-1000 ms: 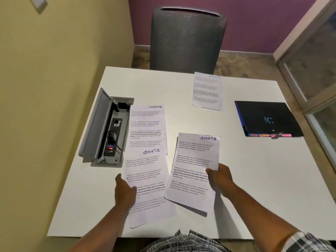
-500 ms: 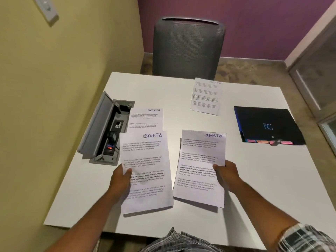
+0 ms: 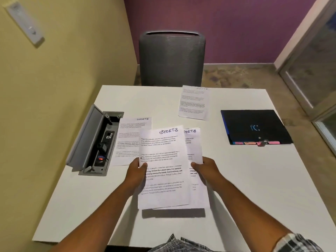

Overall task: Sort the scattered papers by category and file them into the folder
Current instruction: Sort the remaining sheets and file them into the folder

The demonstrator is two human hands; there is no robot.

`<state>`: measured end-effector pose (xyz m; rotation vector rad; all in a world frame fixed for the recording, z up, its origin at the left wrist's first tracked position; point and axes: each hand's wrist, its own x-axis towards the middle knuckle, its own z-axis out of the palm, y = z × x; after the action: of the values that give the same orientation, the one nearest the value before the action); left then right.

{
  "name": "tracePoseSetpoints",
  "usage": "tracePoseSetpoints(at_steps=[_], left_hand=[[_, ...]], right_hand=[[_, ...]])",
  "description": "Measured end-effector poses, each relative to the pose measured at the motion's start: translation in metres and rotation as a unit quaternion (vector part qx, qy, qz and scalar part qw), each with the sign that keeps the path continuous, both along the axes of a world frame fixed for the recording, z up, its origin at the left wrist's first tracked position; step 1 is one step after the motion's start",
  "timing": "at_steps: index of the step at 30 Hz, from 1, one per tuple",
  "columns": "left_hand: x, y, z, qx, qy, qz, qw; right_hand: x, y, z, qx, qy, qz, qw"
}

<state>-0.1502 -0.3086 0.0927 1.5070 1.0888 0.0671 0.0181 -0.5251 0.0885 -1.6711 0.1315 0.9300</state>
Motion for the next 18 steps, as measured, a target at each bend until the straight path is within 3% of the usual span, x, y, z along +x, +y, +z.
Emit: tracePoseSetpoints(at_steps=[6, 13, 18], left_hand=[[0.021, -0.016, -0.005, -0.003, 0.018, -0.032, 0.999], [0.029, -0.026, -0.003, -0.004, -0.025, -0.032, 0.999], [0.037, -0.027, 0.019, 0.108, -0.096, -0.026, 0.989]], right_hand=[[0.0, -0.005, 0.007, 0.051, -0.005, 0.045, 0.998], [0.001, 0.0, 0.01, 0.083, 0.021, 0.001, 0.996], [0.002, 0.005, 0.026, 0.026, -0.174, 0.013, 0.984]])
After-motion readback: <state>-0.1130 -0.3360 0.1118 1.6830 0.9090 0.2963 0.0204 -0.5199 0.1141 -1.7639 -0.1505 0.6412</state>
